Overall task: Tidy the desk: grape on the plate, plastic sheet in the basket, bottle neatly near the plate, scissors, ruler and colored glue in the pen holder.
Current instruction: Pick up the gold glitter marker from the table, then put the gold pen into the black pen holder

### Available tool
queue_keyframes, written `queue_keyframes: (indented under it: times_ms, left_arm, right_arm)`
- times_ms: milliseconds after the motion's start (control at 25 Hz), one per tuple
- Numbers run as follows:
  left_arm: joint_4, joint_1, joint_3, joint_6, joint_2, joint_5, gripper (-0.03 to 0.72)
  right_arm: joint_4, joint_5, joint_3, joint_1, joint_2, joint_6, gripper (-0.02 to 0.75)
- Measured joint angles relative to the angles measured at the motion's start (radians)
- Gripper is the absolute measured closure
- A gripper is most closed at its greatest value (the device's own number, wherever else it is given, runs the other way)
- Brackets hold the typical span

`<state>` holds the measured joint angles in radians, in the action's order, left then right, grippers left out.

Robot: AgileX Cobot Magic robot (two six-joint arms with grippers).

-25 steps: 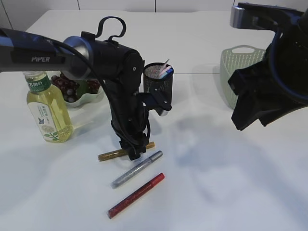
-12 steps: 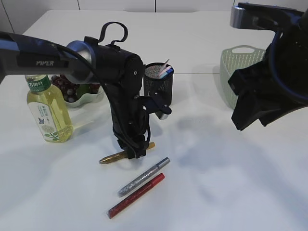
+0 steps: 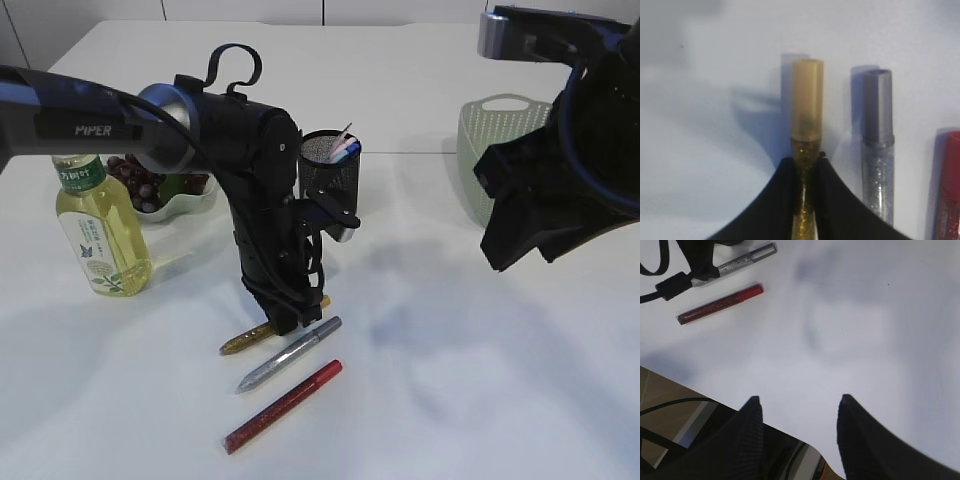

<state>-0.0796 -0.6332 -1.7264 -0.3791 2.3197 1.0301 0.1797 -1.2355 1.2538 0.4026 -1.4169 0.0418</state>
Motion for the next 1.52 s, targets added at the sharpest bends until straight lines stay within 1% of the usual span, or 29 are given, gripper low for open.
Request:
queue_keyframes:
  times_ms: [120, 280, 400, 520, 680, 880, 1000, 1120, 1240, 1360, 1440, 1520]
  left_arm:
    - [-0.004, 0.006, 0.000, 0.069, -0.006, 0.000, 0.617]
    - [-0.006, 0.039, 0.000, 0.171, -0.036, 0.011, 0.618]
    - [-0.017, 0.070, 0.000, 0.217, -0.070, 0.047, 0.618]
    - [-0.045, 0.088, 0.000, 0.245, -0.113, 0.085, 0.618]
    - [-0.074, 0.089, 0.000, 0.260, -0.170, 0.093, 0.618]
    - [-0.109, 0.089, 0.012, 0.263, -0.241, 0.034, 0.617]
    - [-0.111, 0.089, 0.094, 0.264, -0.296, -0.077, 0.617]
    - [-0.112, 0.089, 0.234, 0.264, -0.359, -0.243, 0.617]
    - [-0.112, 0.089, 0.394, 0.264, -0.426, -0.474, 0.616]
    - [-0.112, 0.089, 0.525, 0.264, -0.476, -0.774, 0.615]
    - [-0.112, 0.089, 0.582, 0.264, -0.484, -0.946, 0.615]
    - [-0.115, 0.089, 0.609, 0.264, -0.484, -1.075, 0.615]
  right_arm:
    - [0.000, 0.000, 0.000, 0.000, 0.000, 0.000, 0.351]
    - [0.000, 0.000, 0.000, 0.000, 0.000, 0.000, 0.351]
    - [0.000, 0.000, 0.000, 0.000, 0.000, 0.000, 0.351]
    - [0.000, 0.000, 0.000, 0.000, 0.000, -0.001, 0.351]
    - [0.002, 0.000, 0.000, 0.000, 0.000, -0.001, 0.351]
    - [0.002, 0.000, 0.000, 0.000, 0.000, -0.002, 0.351]
    - [0.002, 0.000, 0.000, 0.000, 0.000, -0.002, 0.351]
    - [0.002, 0.000, 0.000, 0.000, 0.000, -0.002, 0.351]
    - [0.002, 0.000, 0.000, 0.000, 0.000, -0.002, 0.351]
    - [0.002, 0.000, 0.000, 0.000, 0.000, -0.002, 0.351]
    - [0.002, 0.000, 0.000, 0.000, 0.000, -0.002, 0.351]
    - [0.002, 0.000, 0.000, 0.000, 0.000, -0.002, 0.351]
